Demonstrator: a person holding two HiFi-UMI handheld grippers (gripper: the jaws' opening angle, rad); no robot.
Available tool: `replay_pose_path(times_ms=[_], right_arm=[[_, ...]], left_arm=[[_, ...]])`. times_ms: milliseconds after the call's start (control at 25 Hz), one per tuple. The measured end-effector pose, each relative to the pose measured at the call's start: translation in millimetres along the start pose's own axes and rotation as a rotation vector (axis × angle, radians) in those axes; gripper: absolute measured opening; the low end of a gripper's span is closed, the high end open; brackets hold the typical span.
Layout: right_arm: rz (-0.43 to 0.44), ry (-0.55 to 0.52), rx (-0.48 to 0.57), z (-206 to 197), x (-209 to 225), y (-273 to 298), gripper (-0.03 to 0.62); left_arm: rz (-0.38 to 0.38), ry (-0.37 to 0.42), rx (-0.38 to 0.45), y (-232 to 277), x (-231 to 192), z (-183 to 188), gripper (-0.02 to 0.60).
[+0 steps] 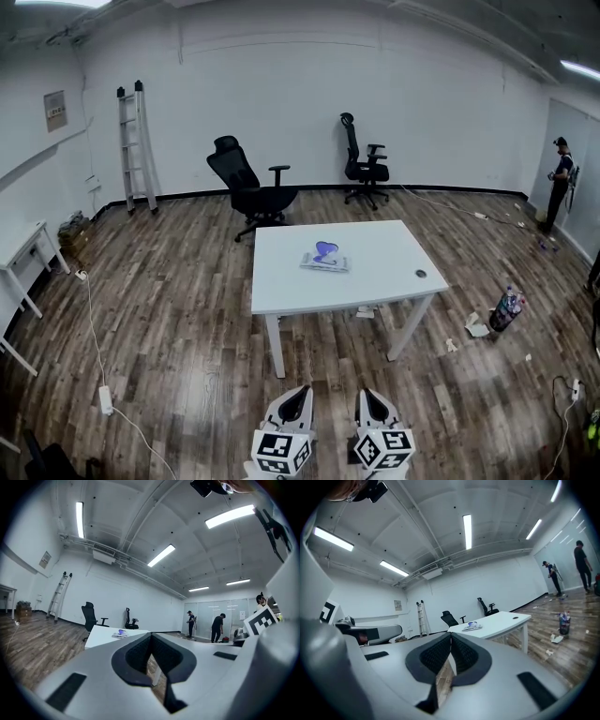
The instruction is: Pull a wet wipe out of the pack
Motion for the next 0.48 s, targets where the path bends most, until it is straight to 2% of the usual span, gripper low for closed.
replay_pose_path(times_ms=[480], right_arm=[[-0.044,0.009,-0.022,1,19,13,0.009]], left_arm=[[-0.034,-0.007,-0.026,29,-1,-8,-0.002]])
Point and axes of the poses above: the fingertips, and each gripper's own axes: y forward along the fingers, x to its right, z out of its top, the point moved 9 cm from there along -y, backward along the fingers, and after that the axes turned 7 degrees about z, right-handed, at the moved point
